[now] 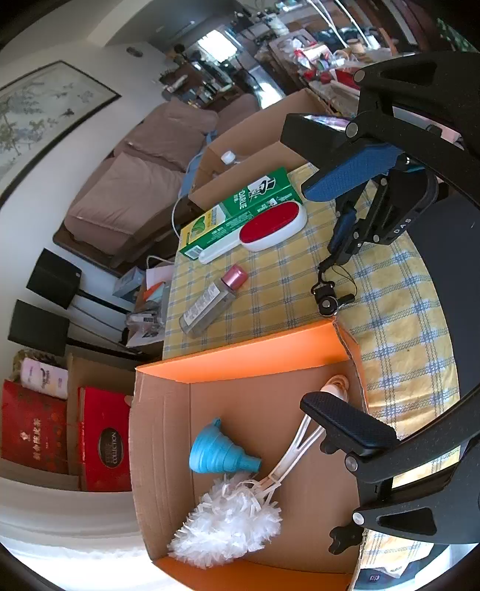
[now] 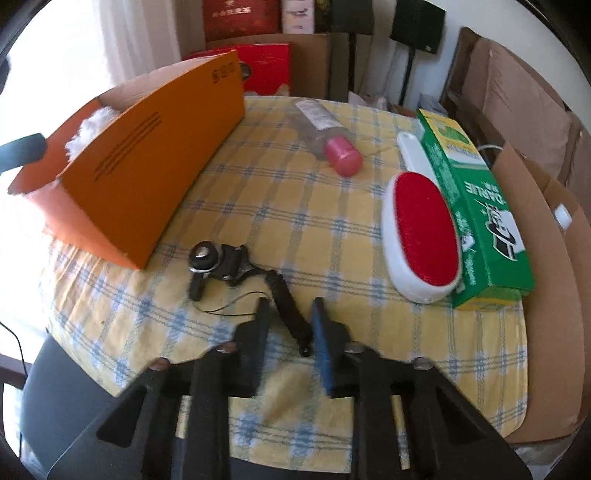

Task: Organize objects
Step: 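Move the right tool to the black lanyard clip and grasp its cord, then lift the cord with the right tool while the left tool approaches the clip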

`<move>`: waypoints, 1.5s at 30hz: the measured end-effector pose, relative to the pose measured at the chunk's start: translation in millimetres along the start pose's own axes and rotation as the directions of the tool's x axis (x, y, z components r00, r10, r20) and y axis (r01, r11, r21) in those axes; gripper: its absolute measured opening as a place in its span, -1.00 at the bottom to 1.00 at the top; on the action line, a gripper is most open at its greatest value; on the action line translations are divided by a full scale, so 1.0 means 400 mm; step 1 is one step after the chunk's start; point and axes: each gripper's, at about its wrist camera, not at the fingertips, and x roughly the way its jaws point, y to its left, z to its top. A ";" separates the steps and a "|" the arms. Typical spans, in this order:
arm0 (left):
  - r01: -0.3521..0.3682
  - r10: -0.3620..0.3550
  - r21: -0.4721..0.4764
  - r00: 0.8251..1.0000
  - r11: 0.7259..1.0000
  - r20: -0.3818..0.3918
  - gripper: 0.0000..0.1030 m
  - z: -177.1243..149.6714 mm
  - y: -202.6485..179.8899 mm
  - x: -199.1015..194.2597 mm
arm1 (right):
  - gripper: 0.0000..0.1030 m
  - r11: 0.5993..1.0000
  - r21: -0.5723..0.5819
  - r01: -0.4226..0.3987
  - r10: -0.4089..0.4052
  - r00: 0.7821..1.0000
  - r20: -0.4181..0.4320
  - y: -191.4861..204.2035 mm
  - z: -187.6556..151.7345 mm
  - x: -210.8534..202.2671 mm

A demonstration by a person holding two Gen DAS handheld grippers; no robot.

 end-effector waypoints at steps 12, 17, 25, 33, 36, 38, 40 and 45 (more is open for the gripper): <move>0.046 -0.046 -0.016 0.999 0.999 -0.006 0.99 0.003 -0.002 -0.002 | -0.83 0.981 0.131 -0.142 0.129 0.986 0.102 -0.054 0.028 -0.123; 0.101 -0.101 -0.007 0.995 0.995 -0.020 0.98 -0.011 -0.023 -0.005 | -0.83 0.973 0.164 -0.162 0.136 0.978 0.158 -0.083 0.056 -0.189; 0.101 -0.097 0.089 0.994 0.991 -0.049 0.96 -0.040 -0.075 0.010 | -0.85 0.974 0.187 -0.125 0.093 0.980 0.173 -0.115 0.071 -0.226; 0.110 -0.093 0.206 0.992 0.972 -0.087 0.96 -0.089 -0.147 0.040 | -0.87 0.970 0.213 -0.120 0.085 0.983 0.166 -0.131 0.059 -0.228; 0.097 -0.074 0.248 0.992 0.964 -0.101 0.94 -0.114 -0.174 0.058 | -0.86 0.962 0.252 -0.101 0.065 0.987 0.148 -0.156 0.047 -0.225; 0.096 -0.066 0.276 0.991 0.956 -0.117 0.89 -0.132 -0.193 0.074 | -0.86 0.958 0.275 -0.083 0.050 0.991 0.124 -0.173 0.033 -0.215; 0.092 -0.057 0.298 0.990 0.950 -0.127 0.88 -0.151 -0.207 0.086 | -0.86 0.951 0.302 -0.068 0.040 0.994 0.097 -0.194 0.014 -0.199; 0.087 -0.040 0.363 0.990 0.928 -0.136 0.85 -0.191 -0.241 0.121 | -0.67 0.937 0.344 -0.053 0.032 0.997 0.066 -0.224 -0.023 -0.176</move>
